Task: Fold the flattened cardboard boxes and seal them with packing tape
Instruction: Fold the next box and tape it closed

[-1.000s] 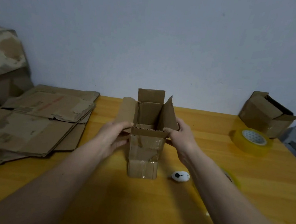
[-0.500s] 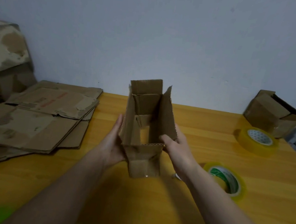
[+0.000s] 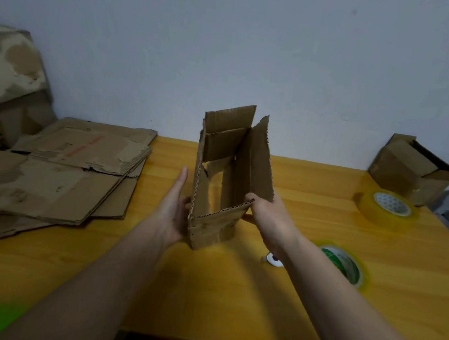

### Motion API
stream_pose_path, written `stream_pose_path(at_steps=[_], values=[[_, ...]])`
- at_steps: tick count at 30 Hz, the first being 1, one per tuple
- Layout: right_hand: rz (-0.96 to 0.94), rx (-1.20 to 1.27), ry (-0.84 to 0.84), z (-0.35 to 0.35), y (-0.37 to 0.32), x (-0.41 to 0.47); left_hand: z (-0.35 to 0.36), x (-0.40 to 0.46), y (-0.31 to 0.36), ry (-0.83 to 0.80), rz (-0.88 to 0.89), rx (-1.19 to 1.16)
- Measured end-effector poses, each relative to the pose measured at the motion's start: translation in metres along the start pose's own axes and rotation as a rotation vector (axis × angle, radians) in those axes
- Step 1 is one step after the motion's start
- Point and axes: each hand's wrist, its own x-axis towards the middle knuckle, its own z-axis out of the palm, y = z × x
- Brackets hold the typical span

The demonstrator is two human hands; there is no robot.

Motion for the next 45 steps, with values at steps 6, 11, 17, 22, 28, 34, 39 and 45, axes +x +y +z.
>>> stream_pose_path(at_steps=[6,11,17,22,28,34,39,45], values=[[0.015,-0.019,-0.042,0.008,-0.004,0.001,-0.001,0.000,-0.012,0.115,0.051,-0.080],[0.014,-0.020,-0.066,0.009,-0.009,0.000,-0.005,-0.004,-0.014,0.188,0.059,-0.037],[-0.003,-0.090,-0.069,0.012,-0.011,-0.002,-0.008,-0.002,-0.009,0.312,0.115,-0.094],[-0.006,-0.097,-0.020,0.012,-0.011,0.001,-0.014,0.003,-0.009,0.437,0.167,0.112],[-0.007,-0.059,0.007,0.011,-0.009,0.003,-0.014,0.010,0.000,0.479,0.236,0.413],[-0.012,-0.026,-0.034,0.001,-0.020,0.006,0.003,0.002,-0.004,0.231,0.169,0.342],[0.037,0.018,-0.041,-0.008,-0.023,0.003,-0.010,0.012,0.000,0.161,0.145,0.251],[0.037,0.031,-0.125,-0.012,-0.007,-0.001,-0.033,0.031,-0.001,0.127,0.056,0.199]])
